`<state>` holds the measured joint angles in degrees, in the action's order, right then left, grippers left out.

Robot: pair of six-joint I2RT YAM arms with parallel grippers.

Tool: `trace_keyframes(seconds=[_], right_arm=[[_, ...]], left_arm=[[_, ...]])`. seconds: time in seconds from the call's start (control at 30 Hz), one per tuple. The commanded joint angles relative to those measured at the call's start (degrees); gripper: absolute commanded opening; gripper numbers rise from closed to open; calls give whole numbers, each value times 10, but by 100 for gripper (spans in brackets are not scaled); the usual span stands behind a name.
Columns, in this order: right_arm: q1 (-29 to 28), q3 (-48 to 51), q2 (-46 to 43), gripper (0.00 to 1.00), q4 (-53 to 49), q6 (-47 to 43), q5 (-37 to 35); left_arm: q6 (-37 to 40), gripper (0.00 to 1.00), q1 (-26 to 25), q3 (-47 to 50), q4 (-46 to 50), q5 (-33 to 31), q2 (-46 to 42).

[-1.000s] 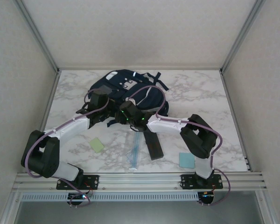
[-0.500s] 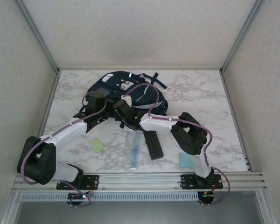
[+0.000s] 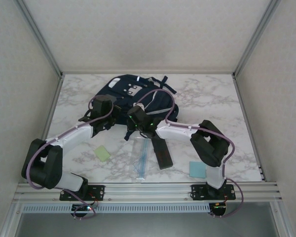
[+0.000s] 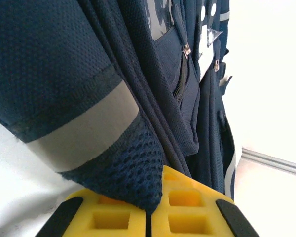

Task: Pack books, pencil case, and school supplies into a backpack

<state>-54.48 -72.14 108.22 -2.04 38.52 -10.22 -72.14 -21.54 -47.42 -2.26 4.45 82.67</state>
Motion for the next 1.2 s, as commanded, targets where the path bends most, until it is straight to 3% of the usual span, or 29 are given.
trace_keyframes(seconds=[0.0, 0.33, 0.57, 0.67, 0.83, 1.03, 1.07, 1.1, 1.13, 1.17], right_arm=[[19, 24, -50, 0, -58, -26, 6], [31, 67, -109, 0, -154, -77, 17], [55, 80, -142, 0, -248, -129, 45], [73, 81, -144, 0, -289, -148, 58], [107, 64, -127, 0, -365, -187, 105], [113, 1, -88, 0, -437, -192, 227], [113, -9, -81, 0, -435, -180, 252], [113, -20, -75, 0, -427, -167, 272], [113, -27, -72, 0, -418, -158, 285], [113, -34, -70, 0, -405, -146, 295]], left_arm=[[39, 0, 19, -31, 0, 17, 10], [77, 0, 23, -53, 14, 25, 20], [164, 0, 40, -103, 42, 39, 60], [202, 0, 52, -117, 2, 77, 90], [273, 0, 78, -187, -26, 177, 183], [349, 0, 83, -327, 71, 174, 293], [340, 13, 82, -348, 105, 175, 305], [326, 49, 82, -357, 124, 179, 311], [312, 70, 80, -355, 133, 181, 309], [301, 78, 77, -347, 144, 179, 299]])
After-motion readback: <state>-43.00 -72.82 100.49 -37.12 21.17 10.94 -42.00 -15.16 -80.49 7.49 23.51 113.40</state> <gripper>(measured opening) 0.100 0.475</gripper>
